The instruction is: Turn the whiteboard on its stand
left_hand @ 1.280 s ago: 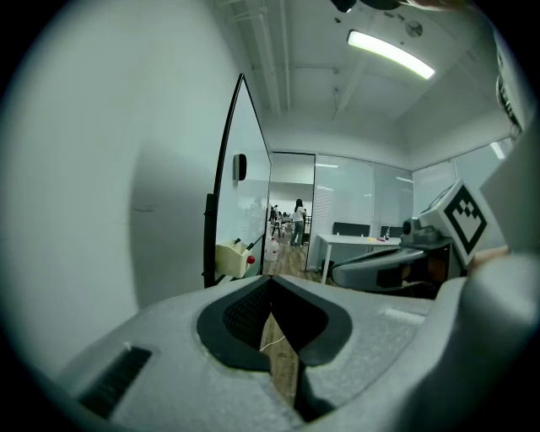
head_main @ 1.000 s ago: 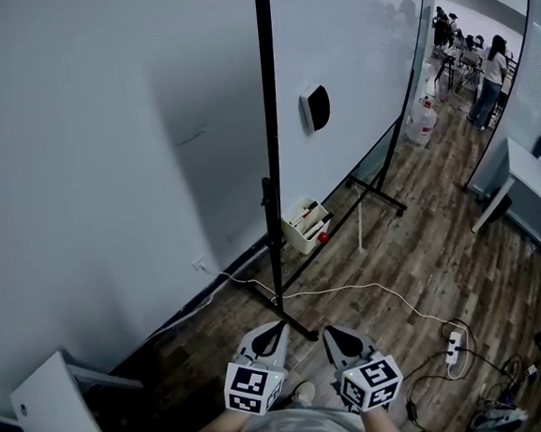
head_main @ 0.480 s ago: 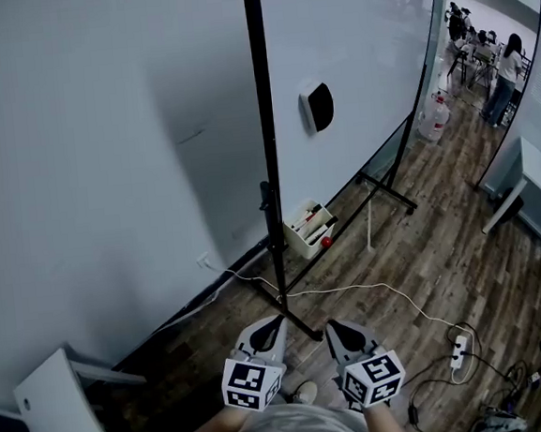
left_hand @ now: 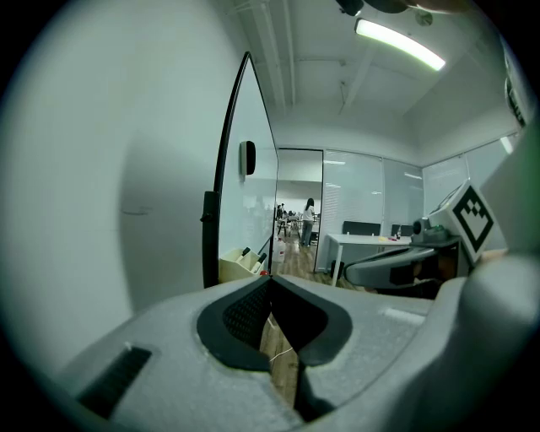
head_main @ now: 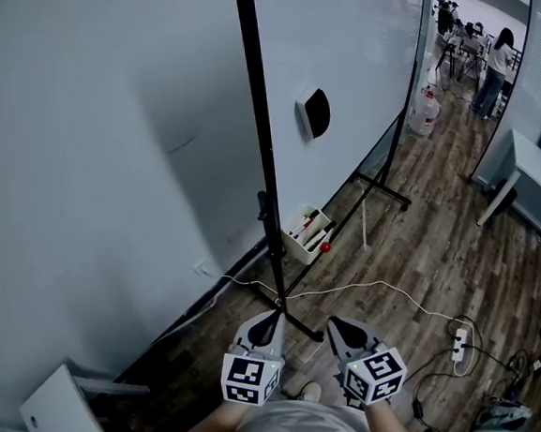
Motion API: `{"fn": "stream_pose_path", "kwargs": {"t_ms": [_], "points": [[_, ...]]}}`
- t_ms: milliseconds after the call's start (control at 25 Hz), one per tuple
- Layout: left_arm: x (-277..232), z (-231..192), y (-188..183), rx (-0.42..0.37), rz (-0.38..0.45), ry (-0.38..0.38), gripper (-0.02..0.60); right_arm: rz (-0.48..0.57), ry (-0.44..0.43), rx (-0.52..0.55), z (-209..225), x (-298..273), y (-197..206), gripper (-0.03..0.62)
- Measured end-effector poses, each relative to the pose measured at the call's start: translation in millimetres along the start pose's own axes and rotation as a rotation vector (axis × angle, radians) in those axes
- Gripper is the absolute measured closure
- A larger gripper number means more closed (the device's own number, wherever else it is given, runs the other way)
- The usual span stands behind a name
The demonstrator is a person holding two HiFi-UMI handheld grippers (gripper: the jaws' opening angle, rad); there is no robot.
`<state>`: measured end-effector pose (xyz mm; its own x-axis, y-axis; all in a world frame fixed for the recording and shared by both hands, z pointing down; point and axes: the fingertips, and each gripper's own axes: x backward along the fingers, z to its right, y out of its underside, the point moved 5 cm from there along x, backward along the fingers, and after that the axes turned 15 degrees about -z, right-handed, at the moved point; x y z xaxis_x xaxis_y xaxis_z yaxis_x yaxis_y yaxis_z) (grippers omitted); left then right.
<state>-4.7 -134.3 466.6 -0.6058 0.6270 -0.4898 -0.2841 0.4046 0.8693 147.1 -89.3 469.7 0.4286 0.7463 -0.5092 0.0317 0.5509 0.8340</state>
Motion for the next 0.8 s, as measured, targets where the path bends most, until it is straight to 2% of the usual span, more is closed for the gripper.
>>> {"fn": "stream_pose_path", "kwargs": {"t_ms": [520, 800], "points": [[-28.2, -45.3, -22.9, -0.023, -0.013, -0.009, 0.571, -0.004, 0.028, -0.002, 4.7, -26.8, -17.3, 0.588], [-57.4, -72.9, -34.8, 0.017, -0.025, -0.036, 0.569, -0.009, 0.028, -0.004, 15.5, -42.5, -26.0, 0.588]]}}
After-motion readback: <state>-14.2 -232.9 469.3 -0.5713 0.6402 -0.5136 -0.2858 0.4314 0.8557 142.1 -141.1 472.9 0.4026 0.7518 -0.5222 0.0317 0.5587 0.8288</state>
